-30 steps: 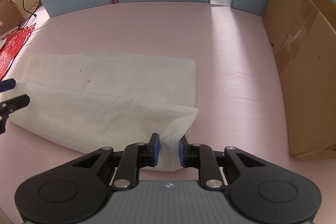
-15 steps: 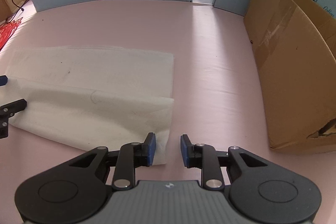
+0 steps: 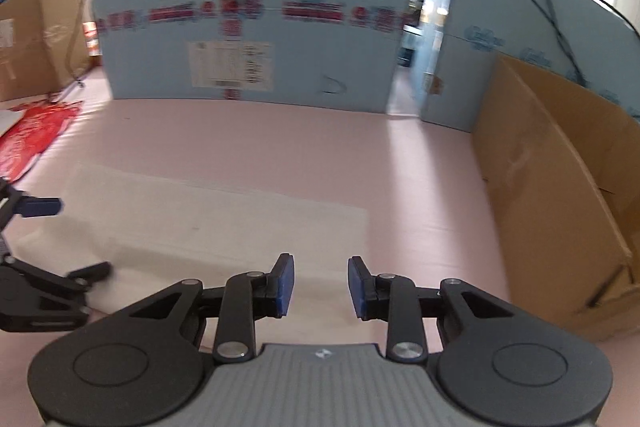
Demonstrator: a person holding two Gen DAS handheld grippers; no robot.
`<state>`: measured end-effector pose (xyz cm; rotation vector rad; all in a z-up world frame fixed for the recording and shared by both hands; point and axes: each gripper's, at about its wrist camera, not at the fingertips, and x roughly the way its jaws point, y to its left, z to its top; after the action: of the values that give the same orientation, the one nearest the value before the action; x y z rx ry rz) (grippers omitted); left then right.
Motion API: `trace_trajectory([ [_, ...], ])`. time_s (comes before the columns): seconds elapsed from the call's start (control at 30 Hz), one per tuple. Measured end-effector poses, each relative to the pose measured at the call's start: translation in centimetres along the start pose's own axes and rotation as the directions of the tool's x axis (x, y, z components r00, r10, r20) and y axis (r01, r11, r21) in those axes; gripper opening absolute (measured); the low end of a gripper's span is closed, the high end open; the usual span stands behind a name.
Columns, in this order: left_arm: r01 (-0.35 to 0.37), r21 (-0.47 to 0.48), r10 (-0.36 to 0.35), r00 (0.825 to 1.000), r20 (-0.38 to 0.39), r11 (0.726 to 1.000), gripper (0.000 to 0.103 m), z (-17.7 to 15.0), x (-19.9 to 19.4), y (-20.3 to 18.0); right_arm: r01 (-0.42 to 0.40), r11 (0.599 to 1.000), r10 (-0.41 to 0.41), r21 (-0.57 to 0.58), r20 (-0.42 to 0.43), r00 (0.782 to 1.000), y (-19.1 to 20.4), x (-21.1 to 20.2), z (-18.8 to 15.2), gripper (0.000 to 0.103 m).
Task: Fold shopping bag
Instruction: 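Move both open grippers toward the ends of the folded bag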
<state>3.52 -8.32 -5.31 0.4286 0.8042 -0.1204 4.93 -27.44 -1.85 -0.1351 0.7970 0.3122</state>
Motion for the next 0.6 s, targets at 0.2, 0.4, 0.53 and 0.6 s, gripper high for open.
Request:
trace_trajectory([
  [0.2, 0.001, -0.002, -0.001, 1.0, 0.009, 1.0, 0.086, -0.1, -0.1, 0.0, -0.063, 0.996, 0.058, -0.062, -0.072, 0.996, 3.5, 3.4, -1.4, 0.025],
  [0.4, 0.036, -0.038, -0.036, 0.999, 0.009, 0.999, 0.086, -0.2, 0.0, 0.7, 0.093, 0.992, -0.098, -0.083, -0.065, 0.993, -0.7, 2.8, -3.8, 0.04],
  [0.53, 0.061, -0.064, -0.061, 0.998, 0.01, 0.996, 0.087, -0.3, 0.2, 1.3, 0.165, 0.98, -0.172, -0.107, -0.06, 0.983, -2.8, 1.4, -5.0, 0.037],
  [0.6, 0.084, -0.099, -0.084, 0.996, 0.0, 0.992, 0.087, -0.2, 0.3, 1.9, 0.178, 0.974, -0.181, -0.141, -0.01, 0.983, -2.9, 0.1, -5.3, 0.044],
])
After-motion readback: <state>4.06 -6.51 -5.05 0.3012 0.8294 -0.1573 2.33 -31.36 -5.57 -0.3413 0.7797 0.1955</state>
